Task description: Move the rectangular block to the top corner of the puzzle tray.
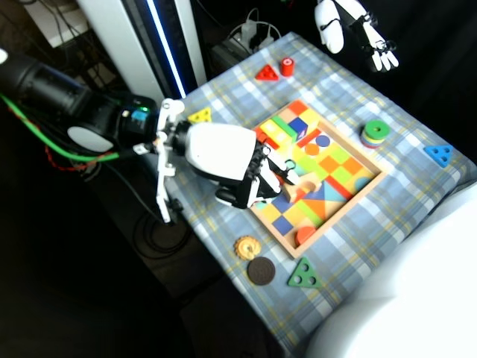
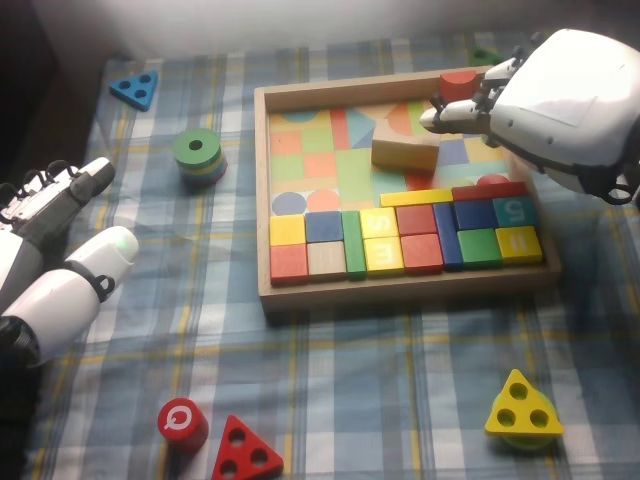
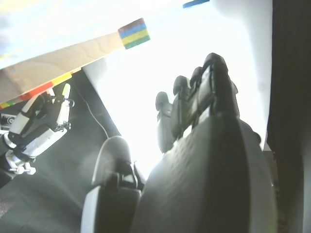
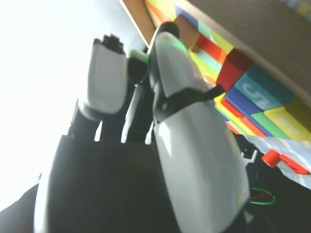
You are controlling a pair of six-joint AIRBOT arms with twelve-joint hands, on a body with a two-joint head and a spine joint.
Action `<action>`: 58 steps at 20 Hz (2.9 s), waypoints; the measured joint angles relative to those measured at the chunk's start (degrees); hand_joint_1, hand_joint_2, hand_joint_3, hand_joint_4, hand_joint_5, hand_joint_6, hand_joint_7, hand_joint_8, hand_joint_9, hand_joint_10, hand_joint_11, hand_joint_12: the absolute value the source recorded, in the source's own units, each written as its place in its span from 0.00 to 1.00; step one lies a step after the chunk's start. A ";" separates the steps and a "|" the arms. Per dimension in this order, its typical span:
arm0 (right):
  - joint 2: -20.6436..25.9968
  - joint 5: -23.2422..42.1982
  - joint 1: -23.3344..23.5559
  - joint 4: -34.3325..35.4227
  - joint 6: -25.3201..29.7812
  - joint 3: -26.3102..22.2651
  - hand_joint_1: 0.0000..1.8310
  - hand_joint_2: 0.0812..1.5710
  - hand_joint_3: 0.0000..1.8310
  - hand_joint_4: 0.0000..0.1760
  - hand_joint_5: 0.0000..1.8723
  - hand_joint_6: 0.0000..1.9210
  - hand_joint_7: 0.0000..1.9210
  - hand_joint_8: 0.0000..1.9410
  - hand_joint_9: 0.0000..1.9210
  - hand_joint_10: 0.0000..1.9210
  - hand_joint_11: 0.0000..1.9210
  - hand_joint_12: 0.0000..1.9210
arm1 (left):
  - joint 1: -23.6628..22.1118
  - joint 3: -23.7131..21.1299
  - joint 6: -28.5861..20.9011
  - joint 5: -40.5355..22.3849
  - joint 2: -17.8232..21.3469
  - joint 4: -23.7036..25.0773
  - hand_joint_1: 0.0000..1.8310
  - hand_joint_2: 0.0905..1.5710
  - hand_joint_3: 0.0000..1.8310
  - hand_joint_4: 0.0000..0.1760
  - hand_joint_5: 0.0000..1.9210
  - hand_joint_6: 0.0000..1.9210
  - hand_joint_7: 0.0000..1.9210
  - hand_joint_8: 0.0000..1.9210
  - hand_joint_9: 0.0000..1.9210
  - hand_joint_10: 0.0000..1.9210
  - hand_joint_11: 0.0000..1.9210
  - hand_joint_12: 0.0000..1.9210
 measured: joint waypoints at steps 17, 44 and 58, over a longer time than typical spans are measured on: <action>-0.37 -4.15 2.60 -4.74 0.02 0.59 0.83 0.74 0.00 0.19 0.35 0.01 0.60 1.00 0.74 1.00 0.79 1.00 | 0.00 -0.31 0.00 0.07 0.00 0.02 0.07 0.87 0.00 0.43 0.16 0.00 0.09 0.00 0.00 0.00 0.00 0.00; -0.61 -9.18 12.46 -52.26 54.99 10.99 0.85 0.76 0.00 0.00 0.29 0.00 0.70 1.00 0.80 1.00 0.83 1.00 | 0.07 0.22 0.02 2.71 0.37 1.42 0.10 0.87 0.00 0.45 0.16 0.00 0.09 0.00 0.00 0.00 0.00 0.00; -5.27 -7.87 13.92 -68.13 67.12 16.24 0.85 0.75 0.00 0.22 0.34 0.00 0.72 1.00 0.81 1.00 0.83 1.00 | 0.07 1.14 0.02 3.80 0.37 1.73 0.08 0.86 0.00 0.35 0.17 0.00 0.10 0.00 0.00 0.00 0.00 0.00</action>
